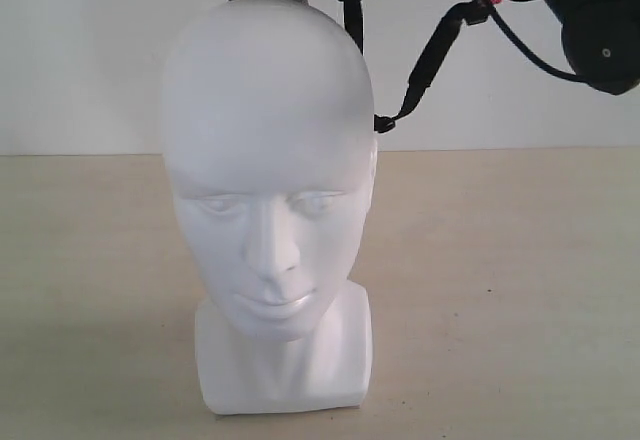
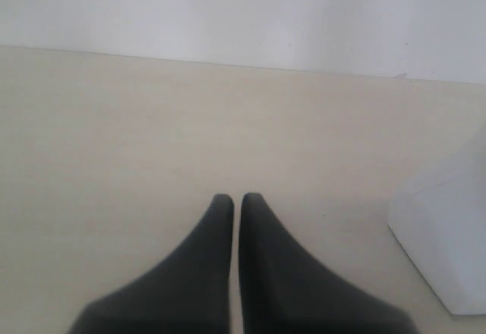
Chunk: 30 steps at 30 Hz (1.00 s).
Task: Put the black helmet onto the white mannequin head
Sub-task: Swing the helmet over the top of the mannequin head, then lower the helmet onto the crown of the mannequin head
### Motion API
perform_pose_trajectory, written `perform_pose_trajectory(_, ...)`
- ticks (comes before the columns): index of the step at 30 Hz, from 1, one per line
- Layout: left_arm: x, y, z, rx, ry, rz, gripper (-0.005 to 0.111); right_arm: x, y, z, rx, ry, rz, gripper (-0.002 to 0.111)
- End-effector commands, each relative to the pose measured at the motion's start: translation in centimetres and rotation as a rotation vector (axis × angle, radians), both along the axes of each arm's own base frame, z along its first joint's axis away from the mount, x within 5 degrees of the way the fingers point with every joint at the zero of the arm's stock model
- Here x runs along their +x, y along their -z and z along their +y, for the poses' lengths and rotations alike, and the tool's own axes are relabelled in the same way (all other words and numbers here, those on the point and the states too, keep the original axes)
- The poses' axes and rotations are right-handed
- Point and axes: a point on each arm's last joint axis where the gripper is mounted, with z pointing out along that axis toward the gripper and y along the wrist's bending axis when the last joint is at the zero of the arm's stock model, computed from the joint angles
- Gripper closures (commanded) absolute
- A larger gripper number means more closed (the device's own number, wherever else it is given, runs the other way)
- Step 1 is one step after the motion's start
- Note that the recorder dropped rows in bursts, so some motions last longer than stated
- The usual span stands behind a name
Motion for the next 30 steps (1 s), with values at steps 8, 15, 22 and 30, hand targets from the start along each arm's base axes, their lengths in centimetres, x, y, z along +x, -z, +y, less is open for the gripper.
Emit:
perform_pose_trajectory(8, 0.0, 0.1, 0.0, 0.005, -0.001, -0.006, 0.102, 0.0, -1.9, 4.1, 0.054, -0.044, -0.098, 0.108)
perform_pose_trajectory(15, 0.0, 0.1, 0.0, 0.005, -0.001, -0.006, 0.102, -1.0, -2.2, 5.9, 0.091, -0.08, -0.093, 0.108)
perform_pose_trajectory(22, 0.0, 0.1, 0.0, 0.005, -0.001, -0.006, 0.102, -2.2, -3.0, 6.7, 0.129, -0.127, -0.152, 0.108)
perform_pose_trajectory(30, 0.0, 0.1, 0.0, 0.005, -0.001, -0.006, 0.102, -4.4, -5.8, 5.9, 0.151, -0.137, -0.215, 0.109)
